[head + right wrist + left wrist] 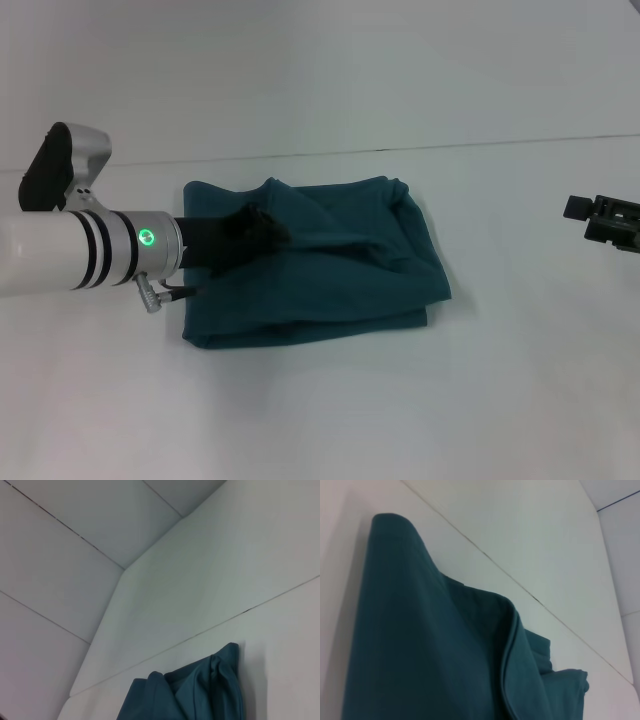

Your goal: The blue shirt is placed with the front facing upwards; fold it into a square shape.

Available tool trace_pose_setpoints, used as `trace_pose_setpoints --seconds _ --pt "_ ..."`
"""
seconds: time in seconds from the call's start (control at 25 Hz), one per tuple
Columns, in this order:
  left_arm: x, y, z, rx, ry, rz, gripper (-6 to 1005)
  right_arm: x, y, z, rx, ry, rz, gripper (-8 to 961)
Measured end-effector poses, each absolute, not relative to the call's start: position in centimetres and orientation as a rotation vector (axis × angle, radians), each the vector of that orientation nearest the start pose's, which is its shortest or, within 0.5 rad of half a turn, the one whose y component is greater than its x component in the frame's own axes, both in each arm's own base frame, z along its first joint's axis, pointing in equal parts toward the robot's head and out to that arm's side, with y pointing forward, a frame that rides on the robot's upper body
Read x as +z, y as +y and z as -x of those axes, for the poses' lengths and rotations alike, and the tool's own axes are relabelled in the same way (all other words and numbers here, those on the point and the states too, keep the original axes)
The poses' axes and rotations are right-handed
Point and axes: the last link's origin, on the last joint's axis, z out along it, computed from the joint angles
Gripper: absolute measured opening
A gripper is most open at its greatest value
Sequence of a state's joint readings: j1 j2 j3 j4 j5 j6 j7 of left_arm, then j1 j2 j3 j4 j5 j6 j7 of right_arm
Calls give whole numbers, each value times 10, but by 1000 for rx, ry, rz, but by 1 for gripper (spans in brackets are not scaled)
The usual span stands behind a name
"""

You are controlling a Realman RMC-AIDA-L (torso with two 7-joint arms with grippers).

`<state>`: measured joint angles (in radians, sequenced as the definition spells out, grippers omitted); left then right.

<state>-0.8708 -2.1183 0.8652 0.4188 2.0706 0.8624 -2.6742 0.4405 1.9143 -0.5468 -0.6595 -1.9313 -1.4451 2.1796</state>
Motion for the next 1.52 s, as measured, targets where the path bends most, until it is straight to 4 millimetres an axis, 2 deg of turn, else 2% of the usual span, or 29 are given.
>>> trace_pose_setpoints --seconds 0.36,0.48,0.72,1.28,1.36,1.52 --pt "-70 429 206 760 2465 -2288 27 98 337 -335 887 1649 2003 858" --pt "-70 428 200 781 2431 -2289 21 98 337 -335 887 1650 2003 858" --pt "-68 430 175 915 2281 -2291 35 98 337 -335 887 1650 2002 858" --pt "-68 446 142 1063 2202 -2309 122 95 339 -334 886 1656 2006 858" --pt "-69 448 134 1053 2160 -2343 135 95 339 -334 885 1655 2007 857" --pt "-74 446 109 1005 1957 -2480 160 95 340 -333 883 1652 2009 857"
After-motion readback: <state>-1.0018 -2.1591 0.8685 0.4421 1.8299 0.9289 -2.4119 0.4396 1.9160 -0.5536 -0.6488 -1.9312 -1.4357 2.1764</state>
